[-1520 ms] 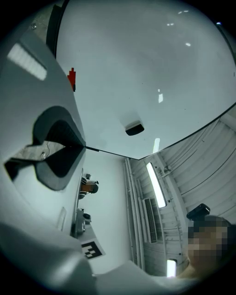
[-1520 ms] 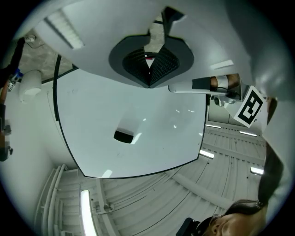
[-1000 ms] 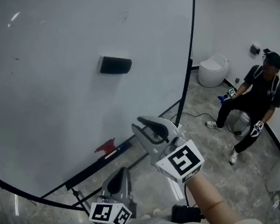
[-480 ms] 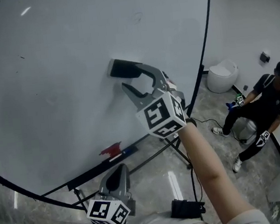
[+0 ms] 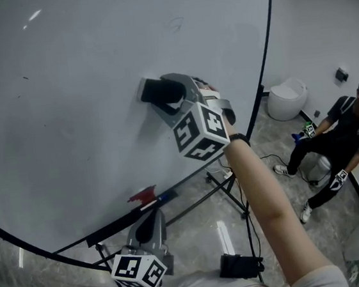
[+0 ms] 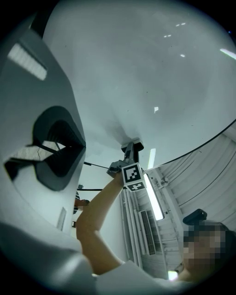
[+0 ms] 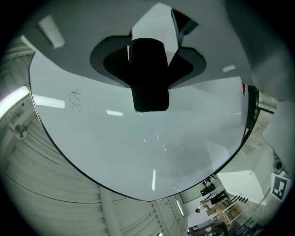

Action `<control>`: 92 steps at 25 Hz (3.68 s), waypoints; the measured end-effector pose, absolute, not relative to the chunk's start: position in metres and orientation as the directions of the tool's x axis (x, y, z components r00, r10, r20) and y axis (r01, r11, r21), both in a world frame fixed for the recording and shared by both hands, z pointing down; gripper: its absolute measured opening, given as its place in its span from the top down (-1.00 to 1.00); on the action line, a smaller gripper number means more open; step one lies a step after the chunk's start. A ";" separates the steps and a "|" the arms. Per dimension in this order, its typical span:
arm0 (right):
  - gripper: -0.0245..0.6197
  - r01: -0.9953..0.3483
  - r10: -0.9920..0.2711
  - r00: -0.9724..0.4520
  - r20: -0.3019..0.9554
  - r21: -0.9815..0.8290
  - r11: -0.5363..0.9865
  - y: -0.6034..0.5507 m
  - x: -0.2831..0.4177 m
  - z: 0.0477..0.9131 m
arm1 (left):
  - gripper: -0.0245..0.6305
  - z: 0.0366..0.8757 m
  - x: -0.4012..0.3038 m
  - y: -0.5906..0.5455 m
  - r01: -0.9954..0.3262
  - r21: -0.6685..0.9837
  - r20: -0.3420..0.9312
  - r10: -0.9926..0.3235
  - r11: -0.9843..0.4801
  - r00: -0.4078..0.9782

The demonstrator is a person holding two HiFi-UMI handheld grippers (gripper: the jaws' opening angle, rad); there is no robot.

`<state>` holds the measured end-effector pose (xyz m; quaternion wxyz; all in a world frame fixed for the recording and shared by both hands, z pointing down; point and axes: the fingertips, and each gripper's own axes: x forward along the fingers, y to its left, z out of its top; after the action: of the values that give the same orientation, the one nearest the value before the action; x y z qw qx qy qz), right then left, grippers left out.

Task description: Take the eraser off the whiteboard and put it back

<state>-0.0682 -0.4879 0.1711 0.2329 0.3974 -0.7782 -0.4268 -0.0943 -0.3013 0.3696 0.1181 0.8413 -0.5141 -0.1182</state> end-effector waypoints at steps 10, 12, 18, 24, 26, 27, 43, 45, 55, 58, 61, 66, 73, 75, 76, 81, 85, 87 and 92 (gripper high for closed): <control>0.23 -0.474 -0.803 -0.596 -0.010 0.811 0.342 -0.475 -0.062 0.164 | 0.93 0.368 -0.091 -0.295 -0.837 0.316 -0.076 -0.892 -0.446 0.446; 0.23 -0.501 -0.797 -0.604 -0.026 0.790 0.354 -0.466 -0.057 0.163 | 0.93 0.368 -0.092 -0.293 -0.839 0.318 -0.074 -0.893 -0.442 0.443; 0.23 -0.619 -0.762 -0.641 -0.089 0.646 0.446 -0.426 -0.037 0.171 | 0.93 0.365 -0.088 -0.285 -0.841 0.307 -0.076 -0.892 -0.446 0.445; 0.23 -0.719 -0.724 -0.671 -0.156 0.374 0.586 -0.385 -0.006 0.190 | 0.93 0.363 -0.083 -0.280 -0.837 0.305 -0.079 -0.887 -0.455 0.454; 0.23 -0.724 -0.717 -0.678 -0.163 0.320 0.612 -0.371 0.001 0.199 | 0.93 0.363 -0.082 -0.278 -0.836 0.305 -0.080 -0.887 -0.456 0.455; 0.23 -0.724 -0.716 -0.679 -0.161 0.306 0.618 -0.364 0.003 0.206 | 0.93 0.363 -0.082 -0.276 -0.836 0.304 -0.080 -0.887 -0.457 0.455; 0.22 -0.816 -0.818 -0.567 -0.096 -0.071 0.574 -0.305 0.044 0.327 | 0.93 0.353 -0.084 -0.261 -0.832 0.279 -0.113 -0.877 -0.479 0.467; 0.22 -0.812 -0.814 -0.575 -0.076 -0.062 0.580 -0.298 0.040 0.338 | 0.93 0.352 -0.084 -0.261 -0.832 0.273 -0.115 -0.875 -0.483 0.471; 0.22 -0.810 -0.811 -0.584 -0.036 -0.043 0.585 -0.291 0.034 0.350 | 0.93 0.353 -0.086 -0.262 -0.831 0.308 -0.126 -0.885 -0.464 0.448; 0.22 -0.814 -0.816 -0.578 -0.034 -0.053 0.579 -0.293 0.037 0.352 | 0.93 0.352 -0.084 -0.261 -0.832 0.301 -0.126 -0.884 -0.466 0.449; 0.22 -0.819 -0.821 -0.569 -0.036 -0.057 0.570 -0.294 0.038 0.350 | 0.93 0.352 -0.084 -0.261 -0.833 0.299 -0.131 -0.885 -0.466 0.448; 0.22 -0.822 -0.823 -0.567 -0.038 -0.031 0.569 -0.295 0.037 0.349 | 0.93 0.352 -0.085 -0.260 -0.838 0.291 -0.131 -0.887 -0.461 0.443; 0.22 -0.803 -0.802 -0.595 -0.047 0.061 0.592 -0.309 0.027 0.334 | 0.93 0.351 -0.090 -0.260 -0.838 0.298 -0.136 -0.890 -0.457 0.436; 0.22 -0.800 -0.800 -0.597 -0.058 0.108 0.590 -0.318 0.023 0.322 | 0.93 0.351 -0.092 -0.259 -0.840 0.296 -0.137 -0.890 -0.455 0.434; 0.22 -0.799 -0.799 -0.598 -0.063 0.131 0.587 -0.324 0.021 0.316 | 0.93 0.350 -0.093 -0.259 -0.841 0.296 -0.137 -0.891 -0.454 0.433; 0.22 -0.788 -0.794 -0.600 -0.102 0.250 0.563 -0.357 0.010 0.273 | 0.93 0.350 -0.099 -0.259 -0.842 0.300 -0.140 -0.894 -0.448 0.425; 0.21 -0.808 -0.807 -0.576 -0.131 0.243 0.537 -0.394 -0.003 0.243 | 0.93 0.349 -0.101 -0.259 -0.845 0.301 -0.141 -0.897 -0.442 0.419; 0.21 -0.819 -0.817 -0.561 -0.132 0.230 0.525 -0.415 -0.012 0.231 | 0.93 0.348 -0.103 -0.260 -0.847 0.302 -0.142 -0.899 -0.438 0.414; 0.20 -0.850 -0.848 -0.513 -0.135 0.218 0.480 -0.455 -0.031 0.211 | 0.93 0.350 -0.109 -0.260 -0.850 0.313 -0.136 -0.906 -0.424 0.401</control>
<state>-0.0313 -0.4553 0.2107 -0.0042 0.4935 -0.8601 -0.1290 -0.1090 -0.2602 0.3504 0.0970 0.8315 -0.5280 -0.1433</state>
